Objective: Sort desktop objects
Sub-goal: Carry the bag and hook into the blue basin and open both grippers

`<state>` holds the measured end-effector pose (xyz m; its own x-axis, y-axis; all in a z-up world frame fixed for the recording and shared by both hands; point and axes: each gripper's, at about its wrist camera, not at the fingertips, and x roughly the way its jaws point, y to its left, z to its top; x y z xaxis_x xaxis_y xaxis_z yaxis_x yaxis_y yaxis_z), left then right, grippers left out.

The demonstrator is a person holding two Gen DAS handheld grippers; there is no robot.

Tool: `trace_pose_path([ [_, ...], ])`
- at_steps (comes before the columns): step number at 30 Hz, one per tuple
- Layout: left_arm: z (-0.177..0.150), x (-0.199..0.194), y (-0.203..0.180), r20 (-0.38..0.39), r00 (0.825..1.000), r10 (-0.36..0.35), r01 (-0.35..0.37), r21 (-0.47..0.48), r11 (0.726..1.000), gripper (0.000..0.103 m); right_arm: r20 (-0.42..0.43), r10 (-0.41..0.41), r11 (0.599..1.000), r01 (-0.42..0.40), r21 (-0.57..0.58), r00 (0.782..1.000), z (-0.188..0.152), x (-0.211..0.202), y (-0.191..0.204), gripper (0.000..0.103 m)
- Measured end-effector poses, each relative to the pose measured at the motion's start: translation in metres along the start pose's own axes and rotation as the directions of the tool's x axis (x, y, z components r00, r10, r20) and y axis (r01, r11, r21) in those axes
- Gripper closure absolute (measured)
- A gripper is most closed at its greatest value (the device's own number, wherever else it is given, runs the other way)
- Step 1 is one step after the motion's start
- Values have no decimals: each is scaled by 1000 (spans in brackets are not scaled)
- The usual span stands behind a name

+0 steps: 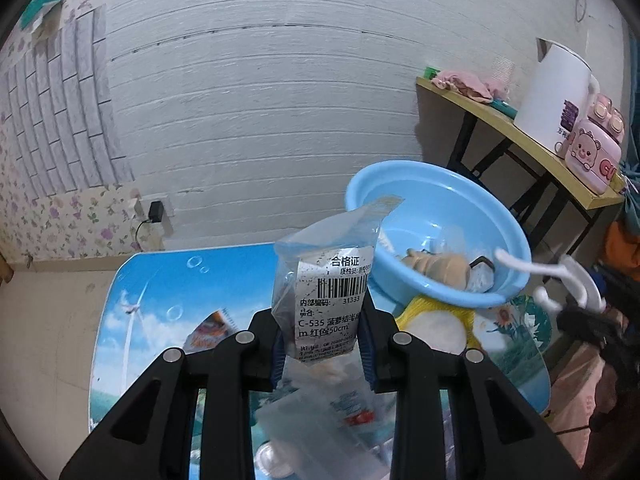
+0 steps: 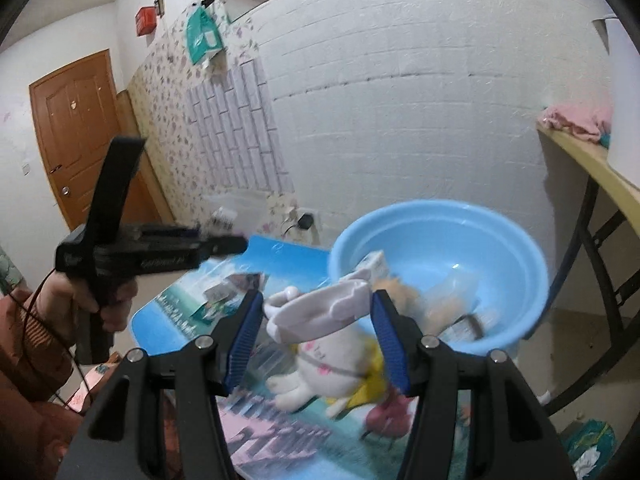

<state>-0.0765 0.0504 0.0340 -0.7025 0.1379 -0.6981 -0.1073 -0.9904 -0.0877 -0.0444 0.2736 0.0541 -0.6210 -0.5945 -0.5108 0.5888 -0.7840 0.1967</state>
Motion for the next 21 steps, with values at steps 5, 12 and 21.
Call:
trace_pose_path([
  [5,11,17,-24,-20,999,-38,39,37,999,74,-2,-50,998,50,42,999,7,14,-31,48],
  [12,26,48,-64,-51,993,-103,108,98,989,74,-65,-117,986,124,112,991,9,44,-77,48],
  [21,38,87,-87,-83,985,-149,159,123,980,74,-96,-151,978,163,131,984,12,71,-106,48],
])
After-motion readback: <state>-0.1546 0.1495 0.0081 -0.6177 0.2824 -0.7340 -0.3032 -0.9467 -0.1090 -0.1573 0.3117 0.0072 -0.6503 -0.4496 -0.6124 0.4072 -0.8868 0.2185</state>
